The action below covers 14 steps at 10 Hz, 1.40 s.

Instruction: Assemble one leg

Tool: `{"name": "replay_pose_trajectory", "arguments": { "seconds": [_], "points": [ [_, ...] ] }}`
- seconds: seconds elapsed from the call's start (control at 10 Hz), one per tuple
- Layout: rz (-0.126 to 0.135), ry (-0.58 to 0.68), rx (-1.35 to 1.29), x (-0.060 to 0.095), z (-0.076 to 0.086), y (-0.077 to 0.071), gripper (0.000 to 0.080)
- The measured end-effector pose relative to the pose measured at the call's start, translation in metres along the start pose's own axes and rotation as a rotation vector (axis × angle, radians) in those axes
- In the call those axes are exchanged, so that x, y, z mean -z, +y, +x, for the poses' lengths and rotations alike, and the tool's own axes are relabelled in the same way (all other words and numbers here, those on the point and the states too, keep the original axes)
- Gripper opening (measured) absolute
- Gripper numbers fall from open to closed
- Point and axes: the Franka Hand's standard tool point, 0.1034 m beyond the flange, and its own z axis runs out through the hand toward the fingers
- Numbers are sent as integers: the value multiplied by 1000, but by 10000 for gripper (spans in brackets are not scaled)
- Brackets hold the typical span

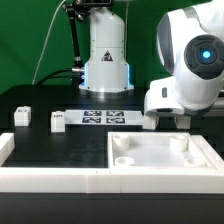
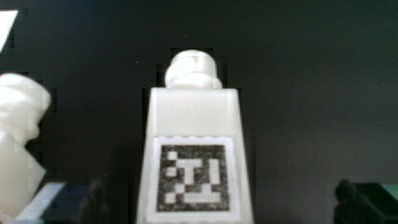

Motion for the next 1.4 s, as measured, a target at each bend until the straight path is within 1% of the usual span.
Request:
{"name": "replay_pose_trajectory", "arguments": {
  "seconds": [0.2, 0.4, 0.5, 0.6, 0.7, 1.2, 1.3, 1.4],
  "points": [
    [-3, -4, -3, -3, -1, 3, 648],
    [0, 2, -3, -3, 1, 3, 639],
    [0, 2, -3, -3, 1, 3, 439],
    [0, 2, -3, -3, 1, 3, 439],
    [0, 2, -3, -3, 1, 3, 290],
    [0, 2, -3, -3, 1, 3, 290],
    [0, -6, -3, -1, -2, 3, 290],
    [0, -21, -1, 13, -15, 5, 291]
  ]
}}
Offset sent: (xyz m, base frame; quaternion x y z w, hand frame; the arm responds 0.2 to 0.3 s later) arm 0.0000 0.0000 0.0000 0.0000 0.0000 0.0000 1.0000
